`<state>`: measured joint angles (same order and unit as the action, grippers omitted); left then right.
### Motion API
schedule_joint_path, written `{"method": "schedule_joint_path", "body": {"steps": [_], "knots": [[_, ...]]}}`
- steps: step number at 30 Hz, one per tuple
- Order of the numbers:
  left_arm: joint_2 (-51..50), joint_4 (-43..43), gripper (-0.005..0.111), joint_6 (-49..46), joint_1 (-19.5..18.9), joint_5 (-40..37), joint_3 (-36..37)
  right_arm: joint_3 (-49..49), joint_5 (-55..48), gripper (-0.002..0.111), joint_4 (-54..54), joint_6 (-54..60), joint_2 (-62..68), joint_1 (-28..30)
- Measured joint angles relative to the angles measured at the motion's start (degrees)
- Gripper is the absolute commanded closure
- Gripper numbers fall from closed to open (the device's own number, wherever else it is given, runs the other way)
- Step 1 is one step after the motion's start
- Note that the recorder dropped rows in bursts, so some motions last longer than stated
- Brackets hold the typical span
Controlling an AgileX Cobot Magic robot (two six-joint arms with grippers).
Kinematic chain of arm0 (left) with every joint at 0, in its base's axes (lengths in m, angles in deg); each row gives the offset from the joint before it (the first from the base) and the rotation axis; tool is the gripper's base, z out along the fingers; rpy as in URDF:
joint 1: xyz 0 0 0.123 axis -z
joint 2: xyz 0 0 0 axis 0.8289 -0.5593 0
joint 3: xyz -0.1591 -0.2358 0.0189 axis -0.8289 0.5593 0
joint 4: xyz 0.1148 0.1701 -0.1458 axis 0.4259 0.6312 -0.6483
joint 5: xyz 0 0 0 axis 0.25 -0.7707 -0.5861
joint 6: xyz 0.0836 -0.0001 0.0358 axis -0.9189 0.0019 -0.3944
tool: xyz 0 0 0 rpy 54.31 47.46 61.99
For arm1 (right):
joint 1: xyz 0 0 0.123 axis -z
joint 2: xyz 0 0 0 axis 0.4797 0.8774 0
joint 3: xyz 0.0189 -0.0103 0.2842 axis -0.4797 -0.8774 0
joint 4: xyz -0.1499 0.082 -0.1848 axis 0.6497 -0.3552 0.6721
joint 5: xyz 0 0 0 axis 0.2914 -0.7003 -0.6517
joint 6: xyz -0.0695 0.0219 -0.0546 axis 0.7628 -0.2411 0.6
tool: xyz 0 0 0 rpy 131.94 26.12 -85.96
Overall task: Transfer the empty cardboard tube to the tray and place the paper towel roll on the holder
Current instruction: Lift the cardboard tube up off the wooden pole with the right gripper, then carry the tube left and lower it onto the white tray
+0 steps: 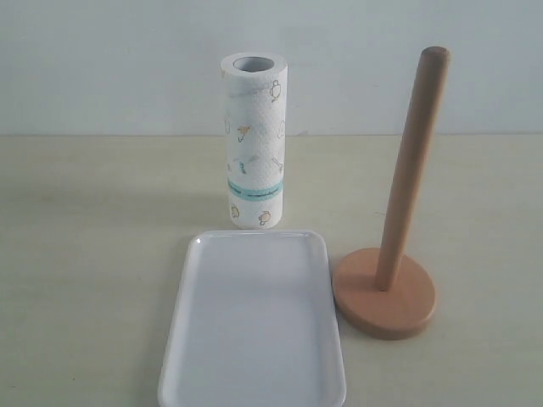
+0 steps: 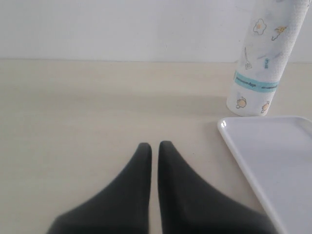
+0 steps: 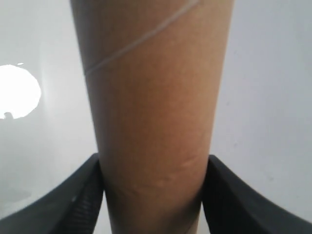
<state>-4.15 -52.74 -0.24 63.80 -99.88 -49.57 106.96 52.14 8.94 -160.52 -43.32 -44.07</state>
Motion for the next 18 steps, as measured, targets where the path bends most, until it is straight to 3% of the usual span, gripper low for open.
{"method": "schedule_joint_path", "body": {"steps": [8,18], "knots": [[0.0,0.0,0.102,0.0,0.0,0.0,0.0,2.26,6.98,0.108,12.42,-12.76,12.1,-0.91],[0.0,0.0,0.102,0.0,0.0,0.0,0.0,2.26,1.75,0.108,23.99,-18.7,26.48,-11.69]]}}
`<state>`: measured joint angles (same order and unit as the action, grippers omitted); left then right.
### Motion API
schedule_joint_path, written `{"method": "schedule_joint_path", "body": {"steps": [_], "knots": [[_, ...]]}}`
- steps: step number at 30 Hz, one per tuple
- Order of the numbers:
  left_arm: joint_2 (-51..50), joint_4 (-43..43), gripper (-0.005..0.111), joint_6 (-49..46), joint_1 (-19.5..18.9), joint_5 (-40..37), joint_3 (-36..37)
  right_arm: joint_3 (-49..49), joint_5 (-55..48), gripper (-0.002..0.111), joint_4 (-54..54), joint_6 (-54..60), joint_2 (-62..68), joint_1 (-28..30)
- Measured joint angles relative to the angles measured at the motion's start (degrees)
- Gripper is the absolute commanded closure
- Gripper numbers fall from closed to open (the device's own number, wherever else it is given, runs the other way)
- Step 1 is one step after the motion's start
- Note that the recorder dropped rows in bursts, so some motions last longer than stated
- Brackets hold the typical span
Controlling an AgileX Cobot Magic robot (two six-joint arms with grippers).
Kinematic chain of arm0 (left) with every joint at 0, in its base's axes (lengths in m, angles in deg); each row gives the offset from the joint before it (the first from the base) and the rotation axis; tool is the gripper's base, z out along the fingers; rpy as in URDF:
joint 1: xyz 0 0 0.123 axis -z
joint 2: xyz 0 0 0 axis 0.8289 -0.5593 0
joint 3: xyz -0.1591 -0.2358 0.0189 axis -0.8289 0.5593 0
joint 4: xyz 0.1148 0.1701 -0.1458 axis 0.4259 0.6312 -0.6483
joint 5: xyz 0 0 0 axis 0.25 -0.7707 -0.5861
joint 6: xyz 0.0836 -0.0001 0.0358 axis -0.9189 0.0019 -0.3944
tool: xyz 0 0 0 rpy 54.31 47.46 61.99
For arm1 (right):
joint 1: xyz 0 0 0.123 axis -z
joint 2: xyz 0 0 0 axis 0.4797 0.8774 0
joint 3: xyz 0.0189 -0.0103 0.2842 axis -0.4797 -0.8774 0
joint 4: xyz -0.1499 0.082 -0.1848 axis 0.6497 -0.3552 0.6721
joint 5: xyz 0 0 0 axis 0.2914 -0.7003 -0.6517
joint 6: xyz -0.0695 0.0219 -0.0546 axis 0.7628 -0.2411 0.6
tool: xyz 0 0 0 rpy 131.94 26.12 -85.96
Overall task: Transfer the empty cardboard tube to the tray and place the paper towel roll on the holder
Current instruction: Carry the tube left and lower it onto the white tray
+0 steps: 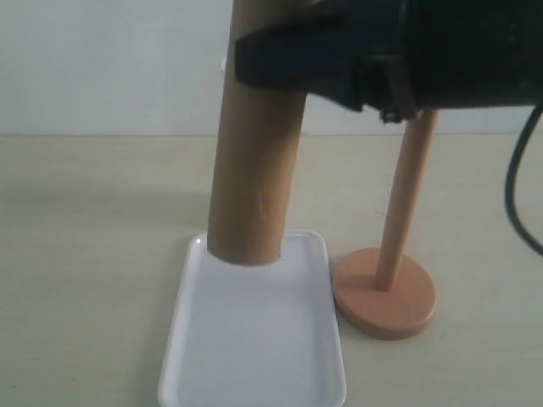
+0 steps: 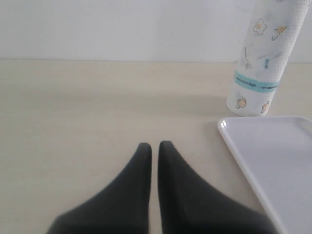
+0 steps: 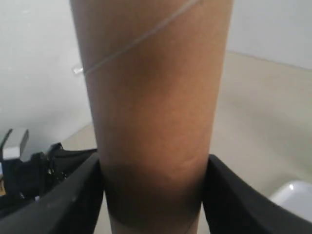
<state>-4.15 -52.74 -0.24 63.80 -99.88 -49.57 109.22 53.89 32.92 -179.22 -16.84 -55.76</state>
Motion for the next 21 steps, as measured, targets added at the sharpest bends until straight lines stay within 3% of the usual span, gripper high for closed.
{"method": "schedule_joint_path", "body": {"steps": [11,21], "knots": [[0.0,0.0,0.102,0.0,0.0,0.0,0.0,0.0,-8.22,0.108,5.42,-6.32,11.54,-7.12],[0.0,0.0,0.102,0.0,0.0,0.0,0.0,0.0,-16.14,0.108,5.55,-8.44,20.03,-7.79]]}}
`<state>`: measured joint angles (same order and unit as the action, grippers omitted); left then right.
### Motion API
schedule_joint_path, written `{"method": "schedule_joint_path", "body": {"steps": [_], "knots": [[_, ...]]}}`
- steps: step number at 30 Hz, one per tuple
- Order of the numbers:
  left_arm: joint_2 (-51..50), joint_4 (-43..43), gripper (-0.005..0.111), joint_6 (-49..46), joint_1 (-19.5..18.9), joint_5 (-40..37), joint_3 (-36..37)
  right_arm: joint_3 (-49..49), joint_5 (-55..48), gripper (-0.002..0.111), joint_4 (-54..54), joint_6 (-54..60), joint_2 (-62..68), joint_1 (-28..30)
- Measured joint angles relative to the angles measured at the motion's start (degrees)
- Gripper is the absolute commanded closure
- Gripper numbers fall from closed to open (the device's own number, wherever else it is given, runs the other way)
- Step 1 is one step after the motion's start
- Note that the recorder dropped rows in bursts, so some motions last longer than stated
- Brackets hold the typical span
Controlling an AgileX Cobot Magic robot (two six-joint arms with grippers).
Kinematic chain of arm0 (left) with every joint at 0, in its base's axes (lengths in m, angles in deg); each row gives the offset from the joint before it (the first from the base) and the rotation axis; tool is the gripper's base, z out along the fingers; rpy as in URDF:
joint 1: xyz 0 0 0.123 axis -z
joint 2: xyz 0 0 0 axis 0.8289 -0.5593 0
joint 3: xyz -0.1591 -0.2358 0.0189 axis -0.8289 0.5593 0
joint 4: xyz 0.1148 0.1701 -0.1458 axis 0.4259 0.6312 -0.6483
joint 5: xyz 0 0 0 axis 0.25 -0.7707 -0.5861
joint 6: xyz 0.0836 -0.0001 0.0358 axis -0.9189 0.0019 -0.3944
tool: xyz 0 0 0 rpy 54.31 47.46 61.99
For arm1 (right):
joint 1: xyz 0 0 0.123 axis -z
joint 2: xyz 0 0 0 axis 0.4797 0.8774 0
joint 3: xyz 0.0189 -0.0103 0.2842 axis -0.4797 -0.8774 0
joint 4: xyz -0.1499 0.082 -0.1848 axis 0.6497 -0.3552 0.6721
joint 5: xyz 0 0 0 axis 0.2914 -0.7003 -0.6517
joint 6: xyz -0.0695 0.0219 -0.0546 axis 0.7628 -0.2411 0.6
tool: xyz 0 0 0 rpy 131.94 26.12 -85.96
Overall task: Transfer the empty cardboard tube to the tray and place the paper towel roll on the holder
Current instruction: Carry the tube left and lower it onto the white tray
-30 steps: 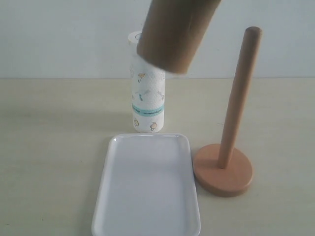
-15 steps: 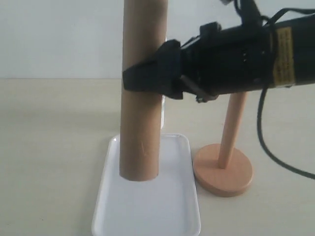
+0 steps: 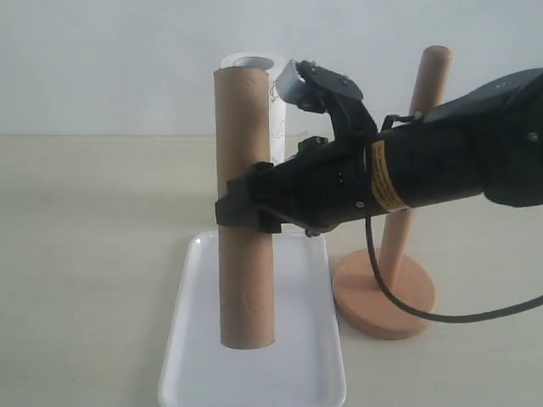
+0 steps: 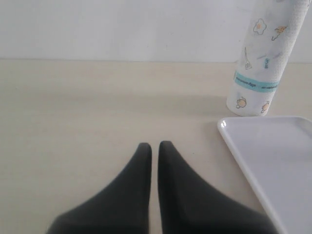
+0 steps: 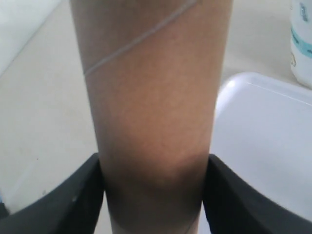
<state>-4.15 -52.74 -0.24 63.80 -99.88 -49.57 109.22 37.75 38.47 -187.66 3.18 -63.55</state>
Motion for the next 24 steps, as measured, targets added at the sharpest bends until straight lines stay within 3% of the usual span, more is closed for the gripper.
{"method": "schedule_joint_path", "body": {"steps": [9,16,24], "knots": [[0.0,0.0,0.102,0.0,0.0,0.0,0.0,0.0,-2.55,0.108,0.0,-0.74,4.93,-1.49],[0.0,0.0,0.102,0.0,0.0,0.0,0.0,0.0,-10.34,0.108,0.0,-0.73,7.46,-5.48],[0.0,0.0,0.102,0.0,0.0,0.0,0.0,0.0,-15.71,0.108,-0.23,-1.32,11.43,-5.72]]}}
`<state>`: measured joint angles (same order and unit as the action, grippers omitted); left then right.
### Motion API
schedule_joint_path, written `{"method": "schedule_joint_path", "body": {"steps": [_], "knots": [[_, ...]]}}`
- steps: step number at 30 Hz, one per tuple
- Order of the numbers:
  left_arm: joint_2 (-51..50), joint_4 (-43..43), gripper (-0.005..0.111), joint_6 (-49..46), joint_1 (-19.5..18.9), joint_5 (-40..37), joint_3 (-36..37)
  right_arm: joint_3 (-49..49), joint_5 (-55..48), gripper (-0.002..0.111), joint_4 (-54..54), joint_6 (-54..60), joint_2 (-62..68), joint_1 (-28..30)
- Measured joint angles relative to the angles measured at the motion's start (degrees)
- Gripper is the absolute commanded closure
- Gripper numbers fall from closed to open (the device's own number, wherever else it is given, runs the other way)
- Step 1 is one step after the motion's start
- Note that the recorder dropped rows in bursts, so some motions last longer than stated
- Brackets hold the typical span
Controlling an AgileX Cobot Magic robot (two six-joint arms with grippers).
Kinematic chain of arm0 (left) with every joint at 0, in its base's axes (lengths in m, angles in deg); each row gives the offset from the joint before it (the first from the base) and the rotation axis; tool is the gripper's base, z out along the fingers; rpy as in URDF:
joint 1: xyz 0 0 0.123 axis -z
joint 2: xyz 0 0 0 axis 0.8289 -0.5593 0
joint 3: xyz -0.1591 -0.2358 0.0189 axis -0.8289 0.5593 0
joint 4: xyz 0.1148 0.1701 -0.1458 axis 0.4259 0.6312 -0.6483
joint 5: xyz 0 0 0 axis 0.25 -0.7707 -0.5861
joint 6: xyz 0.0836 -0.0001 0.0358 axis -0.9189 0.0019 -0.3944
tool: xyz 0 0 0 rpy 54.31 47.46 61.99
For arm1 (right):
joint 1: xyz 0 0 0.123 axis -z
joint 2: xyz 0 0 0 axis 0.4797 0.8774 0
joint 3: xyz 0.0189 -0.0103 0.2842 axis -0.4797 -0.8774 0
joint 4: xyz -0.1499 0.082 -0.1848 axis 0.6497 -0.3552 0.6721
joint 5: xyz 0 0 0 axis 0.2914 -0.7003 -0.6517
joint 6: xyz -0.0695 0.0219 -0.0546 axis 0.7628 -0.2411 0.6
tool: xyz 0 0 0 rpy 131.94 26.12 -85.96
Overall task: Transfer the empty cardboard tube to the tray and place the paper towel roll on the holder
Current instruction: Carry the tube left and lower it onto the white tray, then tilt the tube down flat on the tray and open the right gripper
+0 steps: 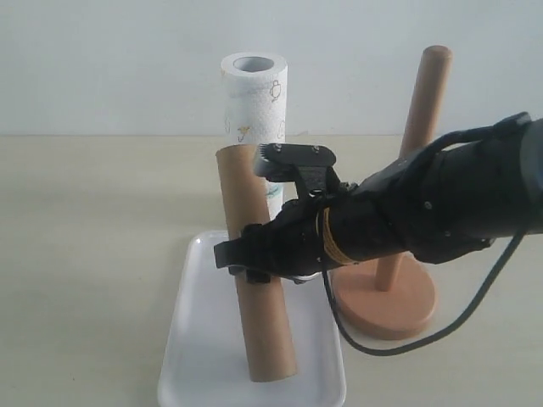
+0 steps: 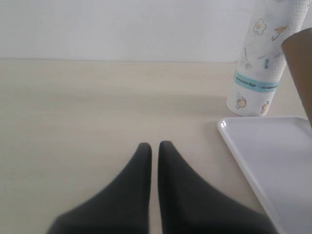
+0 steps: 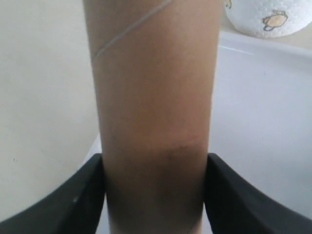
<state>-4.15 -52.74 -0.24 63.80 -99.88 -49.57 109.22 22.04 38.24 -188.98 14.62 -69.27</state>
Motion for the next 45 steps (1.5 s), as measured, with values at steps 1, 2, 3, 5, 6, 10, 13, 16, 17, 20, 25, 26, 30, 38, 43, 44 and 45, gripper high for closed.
{"method": "schedule_joint_path", "body": {"steps": [1,2,3,5,6,10,13,16,17,20,25,26,30,38,43,44,45], "knots": [[0.0,0.0,0.102,0.0,0.0,0.0,0.0,0.0,0.0,0.108,0.0,0.0,0.54,0.0],[0.0,0.0,0.102,0.0,0.0,0.0,0.0,0.0,0.24,0.108,0.0,0.0,0.93,0.0],[0.0,0.0,0.102,0.0,0.0,0.0,0.0,0.0,0.36,0.108,0.0,0.0,1.4,0.0],[0.0,0.0,0.102,0.0,0.0,0.0,0.0,0.0,0.45,0.108,0.0,-0.1,1.62,0.0],[0.0,0.0,0.102,0.0,0.0,0.0,0.0,0.0,0.45,0.108,0.0,-0.1,1.62,0.0],[0.0,0.0,0.102,0.0,0.0,0.0,0.0,0.0,0.24,0.108,0.0,-0.1,1.62,0.0],[0.0,0.0,0.102,0.0,0.0,0.0,0.0,0.0,-0.08,0.108,-0.37,-0.1,1.66,0.0],[0.0,0.0,0.102,0.0,0.0,0.0,0.0,0.0,-0.2,0.108,-1.43,-0.21,2.33,0.0],[0.0,0.0,0.102,0.0,0.0,0.0,0.0,0.0,-0.31,0.108,-1.74,-0.21,2.85,0.0],[0.0,0.0,0.102,0.0,0.0,0.0,0.0,0.0,-0.41,0.108,-4.31,-0.31,5.1,0.0],[0.0,0.0,0.102,0.0,0.0,0.0,0.0,0.0,-0.65,0.108,-6.02,-0.31,6.13,0.0],[0.0,0.0,0.102,0.0,0.0,0.0,0.0,0.0,-0.65,0.108,-6.3,-0.31,6.13,0.0],[0.0,0.0,0.102,0.0,0.0,0.0,0.0,0.0,-1.51,0.108,-7.57,-0.31,6.13,0.0],[0.0,0.0,0.102,0.0,0.0,0.0,0.0,0.0,-1.78,0.108,-8.9,-0.31,6.13,0.0],[0.0,0.0,0.102,0.0,0.0,0.0,0.0,0.0,-1.78,0.108,-8.99,-0.31,6.21,0.0],[0.0,0.0,0.102,0.0,0.0,0.0,0.0,0.0,-1.78,0.108,-8.99,-0.31,6.21,-0.02],[0.0,0.0,0.102,0.0,0.0,0.0,0.0,0.0,-1.66,0.108,-8.99,-0.31,6.21,-0.12]]}}
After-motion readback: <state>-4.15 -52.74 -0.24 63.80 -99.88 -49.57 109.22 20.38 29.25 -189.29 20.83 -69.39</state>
